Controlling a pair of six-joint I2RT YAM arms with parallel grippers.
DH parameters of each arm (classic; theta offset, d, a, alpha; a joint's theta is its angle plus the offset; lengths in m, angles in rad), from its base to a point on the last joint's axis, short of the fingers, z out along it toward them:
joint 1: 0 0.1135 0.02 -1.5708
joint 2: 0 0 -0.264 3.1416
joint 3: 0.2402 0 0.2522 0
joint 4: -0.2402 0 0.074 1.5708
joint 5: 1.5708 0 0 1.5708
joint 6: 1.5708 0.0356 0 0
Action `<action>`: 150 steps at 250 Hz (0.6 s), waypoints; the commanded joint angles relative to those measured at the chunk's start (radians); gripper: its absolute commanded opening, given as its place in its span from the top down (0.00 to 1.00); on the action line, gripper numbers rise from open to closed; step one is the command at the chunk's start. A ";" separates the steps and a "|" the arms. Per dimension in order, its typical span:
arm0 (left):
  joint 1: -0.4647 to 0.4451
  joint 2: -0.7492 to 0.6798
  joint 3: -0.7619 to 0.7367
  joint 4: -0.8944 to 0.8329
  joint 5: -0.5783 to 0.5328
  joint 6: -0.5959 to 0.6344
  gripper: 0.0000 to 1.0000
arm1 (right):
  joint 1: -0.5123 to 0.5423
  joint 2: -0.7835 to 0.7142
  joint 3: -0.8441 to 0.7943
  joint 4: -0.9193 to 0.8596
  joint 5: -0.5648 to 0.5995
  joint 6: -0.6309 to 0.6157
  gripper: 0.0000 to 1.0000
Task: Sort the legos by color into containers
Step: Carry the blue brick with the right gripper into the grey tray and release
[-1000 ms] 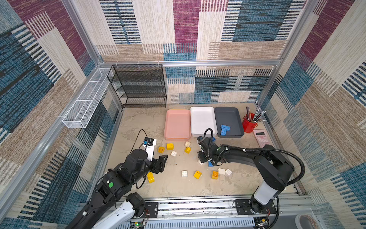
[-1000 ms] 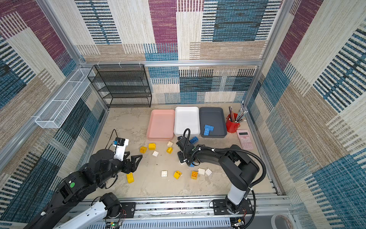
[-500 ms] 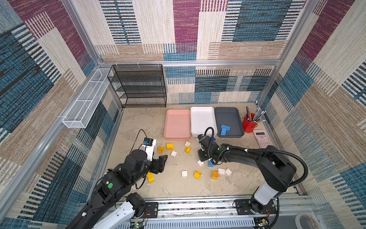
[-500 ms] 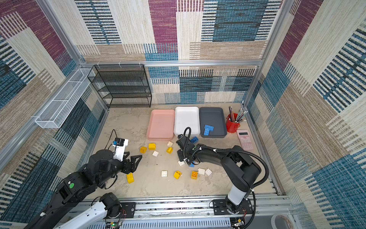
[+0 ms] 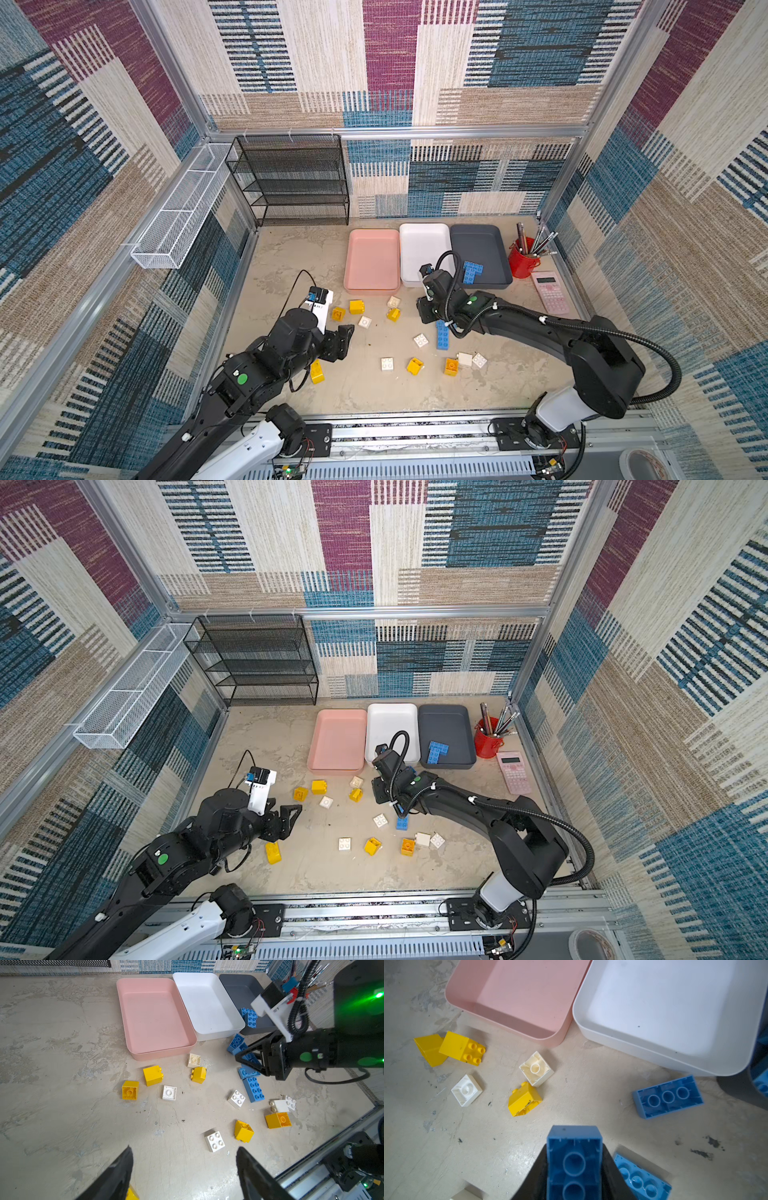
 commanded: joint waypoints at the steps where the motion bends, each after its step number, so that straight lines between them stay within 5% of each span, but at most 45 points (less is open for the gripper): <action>1: 0.001 0.023 0.029 0.028 0.004 0.021 0.21 | -0.046 -0.033 0.024 -0.028 -0.018 -0.005 0.74; 150: 0.001 0.293 0.134 0.072 0.021 0.091 0.21 | -0.471 0.055 0.231 -0.020 -0.197 -0.084 0.76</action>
